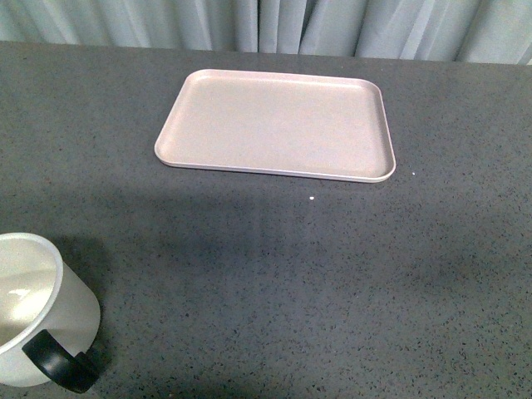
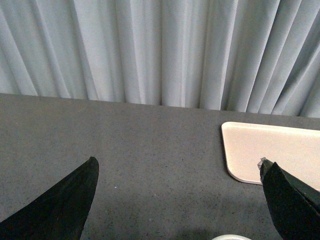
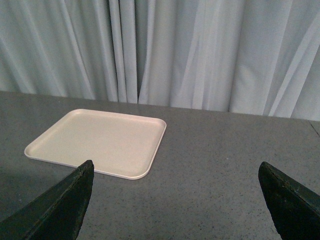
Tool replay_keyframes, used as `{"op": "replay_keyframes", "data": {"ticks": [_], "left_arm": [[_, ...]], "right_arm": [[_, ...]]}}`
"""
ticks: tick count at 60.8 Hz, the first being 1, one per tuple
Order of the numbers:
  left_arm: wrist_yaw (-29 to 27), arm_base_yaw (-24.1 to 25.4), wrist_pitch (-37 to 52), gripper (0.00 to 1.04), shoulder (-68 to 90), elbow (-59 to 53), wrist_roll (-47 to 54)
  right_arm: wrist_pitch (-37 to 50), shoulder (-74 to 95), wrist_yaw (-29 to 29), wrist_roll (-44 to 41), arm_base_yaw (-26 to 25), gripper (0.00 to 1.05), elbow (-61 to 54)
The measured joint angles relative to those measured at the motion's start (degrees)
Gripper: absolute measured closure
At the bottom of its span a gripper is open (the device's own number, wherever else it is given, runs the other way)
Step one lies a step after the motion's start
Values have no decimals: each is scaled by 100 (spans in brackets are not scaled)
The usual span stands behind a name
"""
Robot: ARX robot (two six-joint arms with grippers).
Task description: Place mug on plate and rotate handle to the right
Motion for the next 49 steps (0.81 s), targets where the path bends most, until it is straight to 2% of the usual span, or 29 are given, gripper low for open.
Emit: {"op": "replay_keyframes", "data": {"ticks": [49], "left_arm": [[0,0,0,9,0,0,0]], "right_arm": [[0,0,0,0,0,9,0]]}}
